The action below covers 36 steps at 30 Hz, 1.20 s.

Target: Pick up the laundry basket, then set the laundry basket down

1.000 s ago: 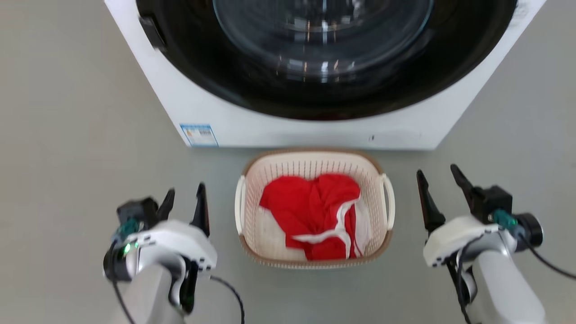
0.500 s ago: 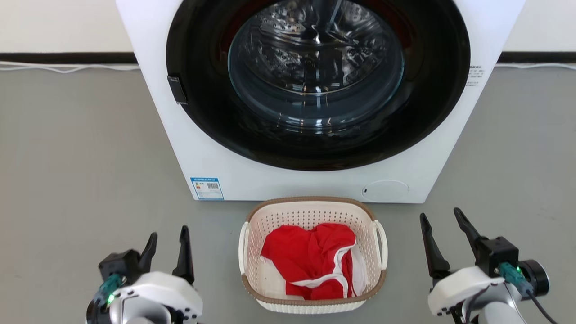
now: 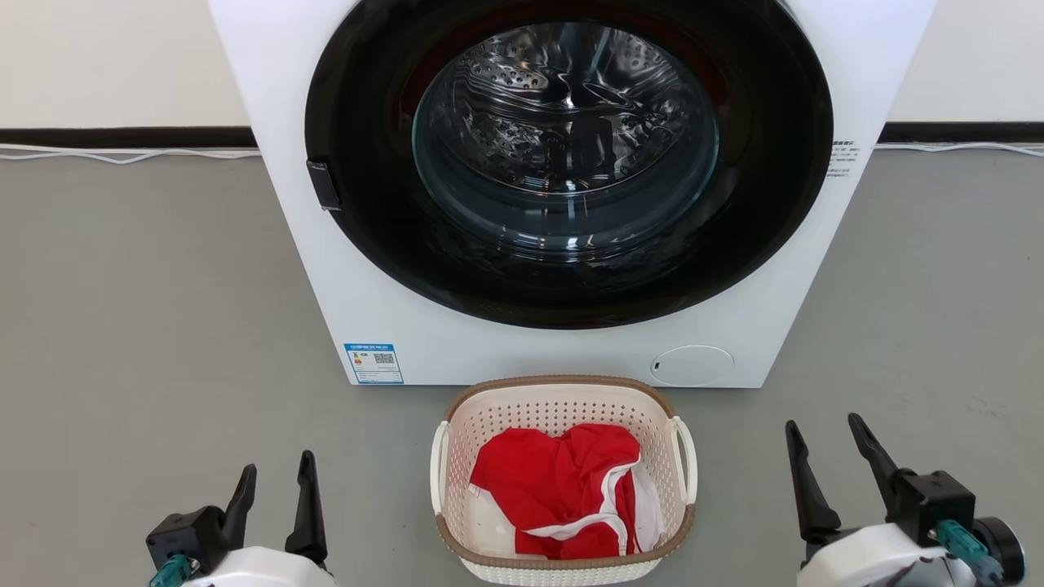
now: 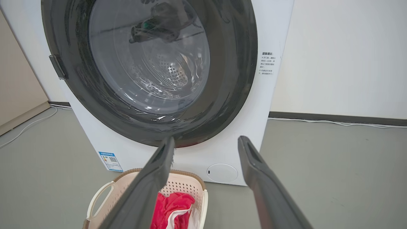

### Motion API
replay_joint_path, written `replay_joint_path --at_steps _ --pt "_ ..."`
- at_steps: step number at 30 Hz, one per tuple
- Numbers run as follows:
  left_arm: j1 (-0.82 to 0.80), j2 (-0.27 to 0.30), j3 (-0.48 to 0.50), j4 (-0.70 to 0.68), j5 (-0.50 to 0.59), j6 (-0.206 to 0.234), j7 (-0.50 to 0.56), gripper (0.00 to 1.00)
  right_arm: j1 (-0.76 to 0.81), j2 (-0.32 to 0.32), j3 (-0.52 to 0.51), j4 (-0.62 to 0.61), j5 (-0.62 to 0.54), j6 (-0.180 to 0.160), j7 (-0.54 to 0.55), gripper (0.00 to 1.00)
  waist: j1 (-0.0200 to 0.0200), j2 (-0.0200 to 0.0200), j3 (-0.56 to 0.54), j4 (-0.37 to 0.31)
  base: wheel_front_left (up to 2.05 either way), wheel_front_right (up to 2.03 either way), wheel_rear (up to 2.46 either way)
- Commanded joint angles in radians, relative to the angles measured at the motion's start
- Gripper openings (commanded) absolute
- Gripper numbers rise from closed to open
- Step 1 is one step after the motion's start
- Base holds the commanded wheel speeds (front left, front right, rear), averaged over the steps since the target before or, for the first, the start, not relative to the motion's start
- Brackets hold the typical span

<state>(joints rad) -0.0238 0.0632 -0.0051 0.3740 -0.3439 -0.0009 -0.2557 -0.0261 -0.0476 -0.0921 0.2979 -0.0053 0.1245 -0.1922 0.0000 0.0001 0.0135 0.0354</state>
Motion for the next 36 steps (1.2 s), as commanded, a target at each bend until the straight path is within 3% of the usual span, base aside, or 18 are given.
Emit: replay_joint_path --at_steps 1,10,11,21,26,36 --pt "-0.015 0.011 0.031 -0.033 0.003 0.001 -0.006 1.00 -0.011 -0.003 0.020 -0.036 0.007 0.006 0.003 1.00 0.0000 -0.0001 -0.001 -0.001 0.00 0.00 0.00" --pt "-0.014 0.013 0.025 -0.037 0.002 0.006 -0.006 1.00 0.011 -0.003 0.019 -0.071 0.014 0.006 0.028 1.00 0.0000 -0.0001 -0.010 -0.019 0.00 0.00 0.00" --pt "0.005 0.000 -0.001 -0.008 0.000 0.001 0.000 0.00 0.026 0.002 -0.003 -0.036 0.007 0.000 0.026 0.00 0.0000 -0.0001 -0.009 -0.018 0.00 0.00 0.00" --pt "0.019 -0.010 0.008 0.029 -0.064 -0.006 0.023 0.00 0.033 0.006 -0.010 0.011 0.087 -0.001 0.047 0.00 0.0022 -0.0001 -0.012 -0.019 0.00 0.00 0.00" --pt "0.016 -0.010 0.011 0.022 -0.115 -0.011 0.036 0.00 0.030 0.005 -0.007 0.006 0.153 0.000 0.055 0.00 0.0002 -0.0001 -0.010 -0.020 0.00 0.00 0.00" --pt "0.008 -0.011 0.019 0.009 -0.206 -0.020 0.061 0.00 0.023 0.005 -0.006 -0.001 0.269 0.000 0.073 0.00 0.0000 -0.0001 -0.010 -0.021 0.00 0.00 0.00"
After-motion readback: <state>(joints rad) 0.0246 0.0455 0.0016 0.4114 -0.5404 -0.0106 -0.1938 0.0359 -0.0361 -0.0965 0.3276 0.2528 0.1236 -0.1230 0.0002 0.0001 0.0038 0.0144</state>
